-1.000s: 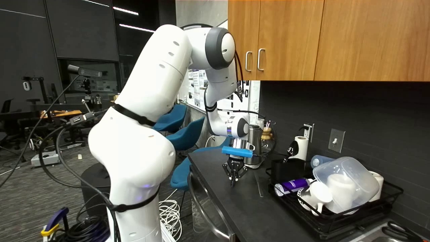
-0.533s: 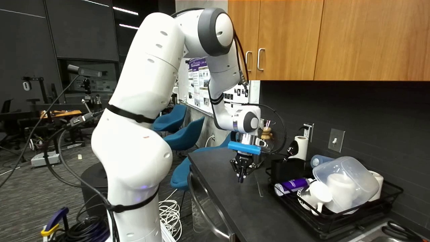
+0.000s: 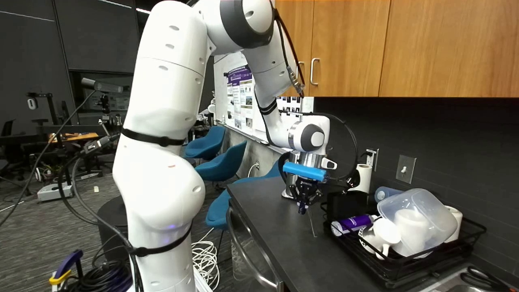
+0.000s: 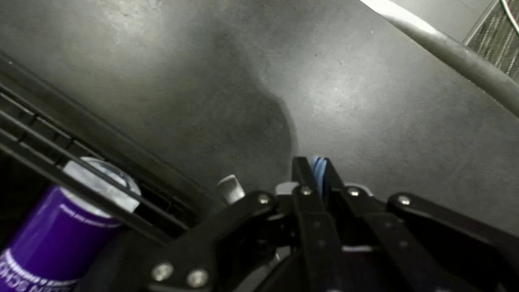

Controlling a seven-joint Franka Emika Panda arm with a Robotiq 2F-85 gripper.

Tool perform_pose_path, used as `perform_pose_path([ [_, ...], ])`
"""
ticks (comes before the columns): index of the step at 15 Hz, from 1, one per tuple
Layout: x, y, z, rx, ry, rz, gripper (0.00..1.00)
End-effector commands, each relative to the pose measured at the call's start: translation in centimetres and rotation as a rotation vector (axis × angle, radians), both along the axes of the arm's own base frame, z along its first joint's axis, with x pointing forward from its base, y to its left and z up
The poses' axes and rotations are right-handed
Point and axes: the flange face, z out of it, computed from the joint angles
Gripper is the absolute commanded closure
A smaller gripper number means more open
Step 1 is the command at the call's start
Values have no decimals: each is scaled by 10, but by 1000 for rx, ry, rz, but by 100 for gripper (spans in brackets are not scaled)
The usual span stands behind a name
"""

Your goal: Put the blue fork onto the dish rack

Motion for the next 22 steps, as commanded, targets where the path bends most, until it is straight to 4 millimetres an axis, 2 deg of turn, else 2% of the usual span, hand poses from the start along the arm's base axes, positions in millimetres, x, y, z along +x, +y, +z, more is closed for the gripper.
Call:
perform_pose_path([
  [1, -9, -12, 50, -5, -101, -34, 98],
  [5, -7, -27, 94, -22, -192, -71, 98],
  [8, -9, -39, 108, -30, -222, -107, 98],
  [11, -15, -47, 105, -32, -216, -141, 98],
  [16, -27, -59, 79, -28, -172, -201, 98],
  [22, -44, -89, 63, -24, -133, -282, 98],
])
